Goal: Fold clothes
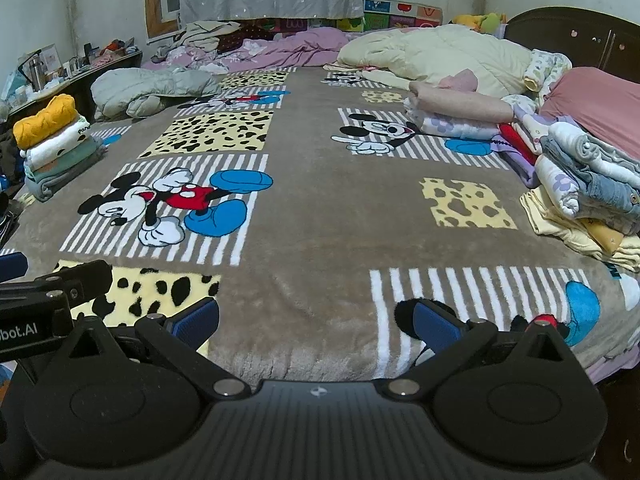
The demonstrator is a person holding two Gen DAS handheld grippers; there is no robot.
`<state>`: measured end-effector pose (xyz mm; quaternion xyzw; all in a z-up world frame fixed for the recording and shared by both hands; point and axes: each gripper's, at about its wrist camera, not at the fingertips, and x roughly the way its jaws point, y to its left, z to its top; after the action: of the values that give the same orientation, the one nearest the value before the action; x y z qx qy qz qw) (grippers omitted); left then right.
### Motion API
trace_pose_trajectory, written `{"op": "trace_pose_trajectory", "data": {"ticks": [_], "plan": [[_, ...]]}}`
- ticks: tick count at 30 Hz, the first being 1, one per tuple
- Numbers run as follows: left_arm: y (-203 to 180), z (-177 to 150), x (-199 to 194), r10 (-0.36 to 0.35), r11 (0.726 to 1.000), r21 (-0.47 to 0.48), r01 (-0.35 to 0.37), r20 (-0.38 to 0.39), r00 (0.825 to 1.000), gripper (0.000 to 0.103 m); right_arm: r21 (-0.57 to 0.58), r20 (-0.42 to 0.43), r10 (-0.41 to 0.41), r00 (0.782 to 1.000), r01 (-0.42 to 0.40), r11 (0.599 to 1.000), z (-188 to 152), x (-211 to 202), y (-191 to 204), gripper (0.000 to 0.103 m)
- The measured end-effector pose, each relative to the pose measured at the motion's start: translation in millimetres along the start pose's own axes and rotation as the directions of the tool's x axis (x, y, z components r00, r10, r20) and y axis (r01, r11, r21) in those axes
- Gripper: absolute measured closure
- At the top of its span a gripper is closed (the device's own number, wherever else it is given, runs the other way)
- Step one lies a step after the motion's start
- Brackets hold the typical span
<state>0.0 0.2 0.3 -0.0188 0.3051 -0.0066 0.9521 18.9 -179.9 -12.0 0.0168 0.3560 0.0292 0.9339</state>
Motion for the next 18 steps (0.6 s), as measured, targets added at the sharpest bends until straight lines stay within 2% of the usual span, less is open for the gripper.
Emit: {"op": "trace_pose_trajectory", "data": {"ticks": [18], "plan": [[10, 2, -10, -0.009, 1.0, -0.019, 0.009, 0.004, 1.0, 0.0, -0.005, 0.009, -0.01, 1.0, 0.01, 1.0, 3, -6, 3, 0.0]]}}
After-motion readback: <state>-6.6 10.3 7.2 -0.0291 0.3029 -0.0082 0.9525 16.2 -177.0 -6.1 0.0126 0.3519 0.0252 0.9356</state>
